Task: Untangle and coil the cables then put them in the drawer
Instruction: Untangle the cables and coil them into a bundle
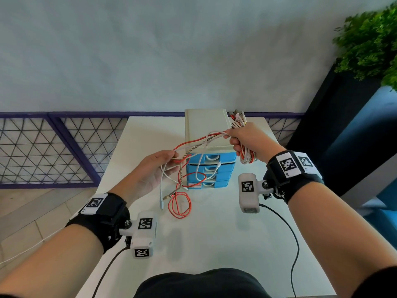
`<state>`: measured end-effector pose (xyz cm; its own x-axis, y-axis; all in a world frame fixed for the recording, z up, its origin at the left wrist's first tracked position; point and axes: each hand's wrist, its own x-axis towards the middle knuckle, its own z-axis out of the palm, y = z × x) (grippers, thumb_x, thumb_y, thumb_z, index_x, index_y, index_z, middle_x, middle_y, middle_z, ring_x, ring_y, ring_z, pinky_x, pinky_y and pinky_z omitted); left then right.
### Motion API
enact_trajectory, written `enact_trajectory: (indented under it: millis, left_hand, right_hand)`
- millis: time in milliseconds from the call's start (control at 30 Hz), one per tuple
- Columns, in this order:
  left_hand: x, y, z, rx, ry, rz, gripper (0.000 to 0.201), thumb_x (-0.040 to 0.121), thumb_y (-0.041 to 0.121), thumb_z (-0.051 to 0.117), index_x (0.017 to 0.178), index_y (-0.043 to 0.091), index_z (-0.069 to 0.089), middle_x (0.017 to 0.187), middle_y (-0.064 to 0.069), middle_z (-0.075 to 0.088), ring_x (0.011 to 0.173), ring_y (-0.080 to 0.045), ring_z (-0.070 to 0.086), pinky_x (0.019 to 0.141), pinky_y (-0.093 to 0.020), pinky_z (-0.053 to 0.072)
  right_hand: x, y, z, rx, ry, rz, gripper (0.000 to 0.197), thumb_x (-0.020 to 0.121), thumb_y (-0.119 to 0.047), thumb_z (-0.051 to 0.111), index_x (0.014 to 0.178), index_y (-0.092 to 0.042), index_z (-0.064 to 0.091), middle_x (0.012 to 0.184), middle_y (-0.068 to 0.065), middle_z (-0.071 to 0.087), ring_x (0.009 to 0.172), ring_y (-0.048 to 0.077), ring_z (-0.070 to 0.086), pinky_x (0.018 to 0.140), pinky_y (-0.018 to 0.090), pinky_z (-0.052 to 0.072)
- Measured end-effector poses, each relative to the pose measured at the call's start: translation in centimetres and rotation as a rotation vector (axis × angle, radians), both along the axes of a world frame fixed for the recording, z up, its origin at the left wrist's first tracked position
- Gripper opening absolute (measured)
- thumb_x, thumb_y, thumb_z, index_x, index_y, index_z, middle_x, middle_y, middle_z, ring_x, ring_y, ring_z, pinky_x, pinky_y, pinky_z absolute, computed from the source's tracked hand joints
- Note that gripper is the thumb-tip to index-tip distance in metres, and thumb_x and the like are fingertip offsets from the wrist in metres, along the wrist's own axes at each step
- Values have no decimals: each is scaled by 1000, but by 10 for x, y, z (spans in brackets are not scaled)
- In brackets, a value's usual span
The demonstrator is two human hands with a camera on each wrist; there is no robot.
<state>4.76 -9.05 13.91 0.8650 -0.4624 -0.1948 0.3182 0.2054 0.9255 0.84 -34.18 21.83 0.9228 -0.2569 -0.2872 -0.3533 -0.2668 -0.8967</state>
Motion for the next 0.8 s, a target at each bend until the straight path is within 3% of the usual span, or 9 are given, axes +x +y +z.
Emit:
enact_trajectory:
  millis: [100, 233, 333, 400, 500, 567, 633, 700, 800]
  left_hand:
    - [0, -2, 0, -55, 97, -10, 23, 93, 23, 51, 79, 7, 62, 74, -5, 68, 84, -21, 67, 95, -34, 51]
    - [3, -3, 5, -139, 210, -50, 45, 96, 38, 43, 69, 7, 62, 69, -8, 62, 73, -23, 62, 83, -37, 53]
    - [6, -2, 2, 12, 50, -124, 39, 90, 39, 50, 69, 12, 69, 70, -3, 57, 68, -15, 50, 71, -29, 41]
    - [9, 1, -3, 141, -74, -197, 38, 80, 51, 61, 69, 17, 72, 69, 2, 55, 65, -12, 44, 64, -25, 36]
    - [10, 4, -5, 493, -272, -351, 67, 71, 76, 53, 70, 13, 72, 58, 6, 52, 58, -10, 44, 61, -21, 37]
    - [9, 2, -2, 748, -365, -443, 78, 91, 64, 32, 75, -3, 68, 51, 8, 53, 56, -8, 44, 68, -24, 37]
    - [10, 1, -4, 880, -391, -498, 74, 101, 45, 21, 85, -13, 64, 49, 9, 57, 51, -4, 43, 69, -25, 35]
    - [13, 0, -10, 944, -380, -507, 66, 102, 39, 24, 86, -5, 71, 51, 8, 57, 55, -7, 46, 73, -26, 37]
    - [14, 1, -16, 982, -336, -492, 50, 99, 39, 39, 67, 23, 73, 66, 2, 62, 62, -12, 52, 78, -24, 39]
  right_hand:
    - [1, 1, 0, -26, 8, -5, 20, 97, -19, 51, 82, -9, 60, 55, 0, 48, 36, 10, 43, 40, 21, 42]
    - [2, 0, 0, -40, 16, -11, 20, 97, -19, 51, 81, -10, 59, 56, 1, 48, 36, 9, 42, 41, 21, 42]
    - [3, -1, 0, -62, 5, -26, 20, 96, -18, 53, 79, -10, 58, 56, 1, 48, 37, 10, 42, 43, 22, 42]
    - [4, -2, 1, -61, 5, -28, 20, 95, -18, 53, 78, -10, 58, 56, 1, 48, 38, 10, 42, 45, 24, 41]
    - [5, -1, 1, -69, 14, -9, 19, 94, -17, 54, 76, -11, 57, 56, 1, 48, 39, 12, 42, 46, 25, 41]
    - [4, 3, 1, -90, 13, 11, 20, 93, -16, 55, 74, -11, 56, 55, 1, 48, 39, 12, 42, 45, 24, 42]
    - [4, 7, 2, -108, 10, 34, 21, 93, -15, 54, 73, -12, 55, 54, 1, 49, 38, 11, 43, 44, 24, 43]
    - [3, 10, 3, -109, 14, 64, 18, 93, -15, 54, 76, -11, 55, 55, 1, 48, 38, 11, 43, 44, 24, 43]
    - [2, 12, 6, -99, 10, 118, 17, 93, -14, 55, 76, -11, 54, 55, 1, 47, 40, 12, 42, 46, 26, 44]
